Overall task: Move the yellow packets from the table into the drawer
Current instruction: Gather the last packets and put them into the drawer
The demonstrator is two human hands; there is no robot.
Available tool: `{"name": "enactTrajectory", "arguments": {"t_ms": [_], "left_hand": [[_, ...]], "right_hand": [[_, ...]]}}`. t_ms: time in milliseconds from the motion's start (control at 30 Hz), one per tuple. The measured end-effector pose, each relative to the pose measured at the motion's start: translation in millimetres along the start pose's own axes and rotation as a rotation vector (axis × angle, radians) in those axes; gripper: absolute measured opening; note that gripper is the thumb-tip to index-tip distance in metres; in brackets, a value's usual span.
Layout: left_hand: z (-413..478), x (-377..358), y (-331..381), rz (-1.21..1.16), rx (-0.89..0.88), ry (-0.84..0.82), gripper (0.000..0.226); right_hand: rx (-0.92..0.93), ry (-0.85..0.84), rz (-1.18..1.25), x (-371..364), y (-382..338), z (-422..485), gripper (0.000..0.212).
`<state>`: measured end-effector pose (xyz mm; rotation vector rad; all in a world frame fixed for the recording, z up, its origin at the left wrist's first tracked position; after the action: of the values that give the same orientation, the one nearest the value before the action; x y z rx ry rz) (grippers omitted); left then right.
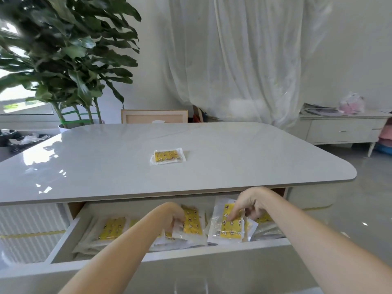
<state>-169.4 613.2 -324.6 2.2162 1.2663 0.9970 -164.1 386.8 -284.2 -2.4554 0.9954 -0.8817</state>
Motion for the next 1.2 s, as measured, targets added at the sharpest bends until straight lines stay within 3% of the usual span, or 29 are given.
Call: {"name": "enactTrajectory", "arguments": {"t_ms": [133, 233, 300, 400, 467, 567, 667, 733, 800, 867, 900, 967, 1067, 1200], "left_hand": [[5, -5, 11, 0.155, -0.04, 0.131, 0.012], [3, -7, 15, 0.521, -0.006, 0.209, 0.061], [-4, -12, 25, 0.646, -0.02, 0.227, 0.057], [-10, -30, 43, 0.626, -0.165, 0.194, 0.017], [-15, -45, 50, 0.627, -0.237, 0.155, 0.032], [-4, -62, 45, 0.375, -0.247, 0.066, 0.029], [7, -75, 40, 0.014, -0.233, -0.107, 0.068], [9, -75, 44, -0.118, -0.241, -0.135, 0.073], [10, -75, 46, -0.226, -0.249, -0.144, 0.053], [8, -78, 46, -0.32, -0.246, -0.168, 0.017], [5, -79, 46, -0.351, -0.242, -0.166, 0.006], [7, -76, 43, -0.324, -0.227, -0.126, 0.009], [20, -62, 37, -0.284, -0.208, -0.014, 0.04], [26, -51, 34, -0.269, -0.201, 0.047, 0.043]], "right_hand": [[-0.012, -0.044, 0.169, 4, 19, 9, 0.004], [0.009, -0.066, 0.328, 7, 26, 12, 0.004], [0.035, -0.074, 0.434, 9, 28, 14, 0.006], [0.074, -0.071, 0.567, 10, 27, 13, 0.007], [0.09, -0.061, 0.66, 10, 25, 11, 0.007], [0.11, -0.033, 0.777, 12, 23, 10, 0.006], [0.127, 0.009, 0.905, 15, 27, 10, 0.007], [0.138, 0.03, 0.959, 17, 29, 9, 0.006], [0.133, 0.033, 0.948, 17, 31, 11, 0.006], [0.116, 0.029, 0.908, 16, 33, 13, 0.006], [0.11, 0.03, 0.894, 17, 34, 14, 0.006], [0.091, 0.017, 0.863, 16, 37, 15, 0.005], [0.052, 0.047, 0.728, 18, 45, 19, 0.005], [0.019, 0.209, 0.544, 34, 58, 21, 0.013]]}}
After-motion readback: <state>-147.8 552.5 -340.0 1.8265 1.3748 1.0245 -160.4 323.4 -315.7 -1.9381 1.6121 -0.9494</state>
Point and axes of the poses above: each hand's wrist, its own z-axis towards the middle knuckle, its own x-axis out of the back of the hand, y = z × x, the point moved 8 cm from there along z, towards the middle knuckle, and after that the axes turned 5 degrees about -y, right-handed, at the moved point
